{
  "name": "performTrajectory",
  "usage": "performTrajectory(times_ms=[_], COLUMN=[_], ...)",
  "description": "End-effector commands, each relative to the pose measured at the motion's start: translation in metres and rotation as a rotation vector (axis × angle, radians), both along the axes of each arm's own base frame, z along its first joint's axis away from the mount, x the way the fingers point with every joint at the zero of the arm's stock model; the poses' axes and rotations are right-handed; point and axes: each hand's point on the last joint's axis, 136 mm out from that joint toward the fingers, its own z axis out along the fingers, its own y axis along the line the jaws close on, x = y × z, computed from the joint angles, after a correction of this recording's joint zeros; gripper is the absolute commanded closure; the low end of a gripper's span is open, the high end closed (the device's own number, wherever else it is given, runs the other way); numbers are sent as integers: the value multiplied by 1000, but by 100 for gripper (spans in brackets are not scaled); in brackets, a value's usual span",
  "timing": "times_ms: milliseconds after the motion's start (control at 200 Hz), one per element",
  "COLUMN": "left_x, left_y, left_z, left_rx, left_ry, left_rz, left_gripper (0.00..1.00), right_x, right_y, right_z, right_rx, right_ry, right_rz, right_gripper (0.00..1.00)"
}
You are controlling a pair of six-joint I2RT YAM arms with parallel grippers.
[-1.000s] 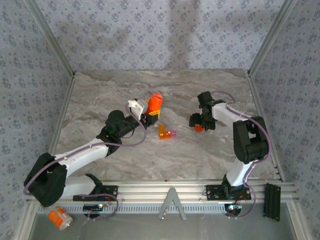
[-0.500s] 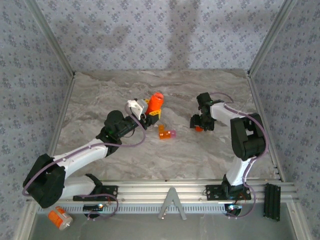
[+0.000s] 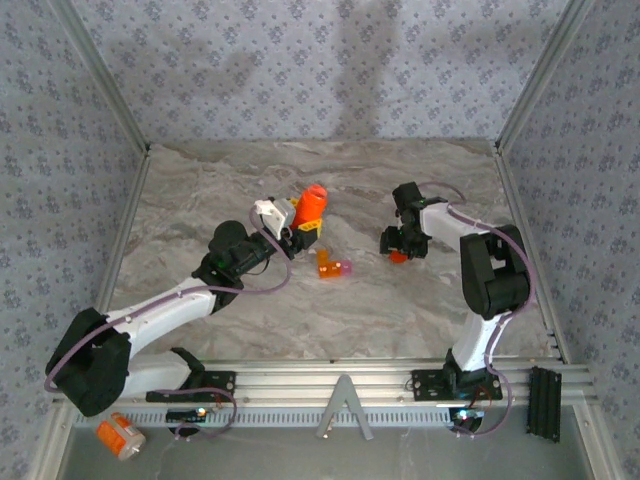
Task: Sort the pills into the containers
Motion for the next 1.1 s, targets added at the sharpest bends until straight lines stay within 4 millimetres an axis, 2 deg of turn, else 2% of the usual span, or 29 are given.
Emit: performTrajectory(times_ms=[0, 170, 310, 555, 949, 1094], left_x=[-8, -8, -8, -7, -7, -7], left_y=[-2, -3, -3, -3, -3, -4], left_z=[38, 37, 36, 34, 32, 28], left_rx=[-59, -61, -60, -62, -57, -50], left_ry=[-87, -85, -80, -73, -71, -71], left_rz=[-29, -30, -30, -30, -29, -32], left_gripper=[100, 100, 100, 100, 100, 100], right_x=[-1, -2, -2, -1, 0, 0], right_y=[-2, -1, 0, 1, 2, 3], right_z=[-2, -5, -4, -8, -6, -4], right_rx=[-14, -12, -5, -9, -5, -1], right_ry=[20, 28, 26, 35, 34, 33], right_rz=[14, 16, 20, 27, 30, 34], right_gripper=[37, 37, 43, 36, 38, 46])
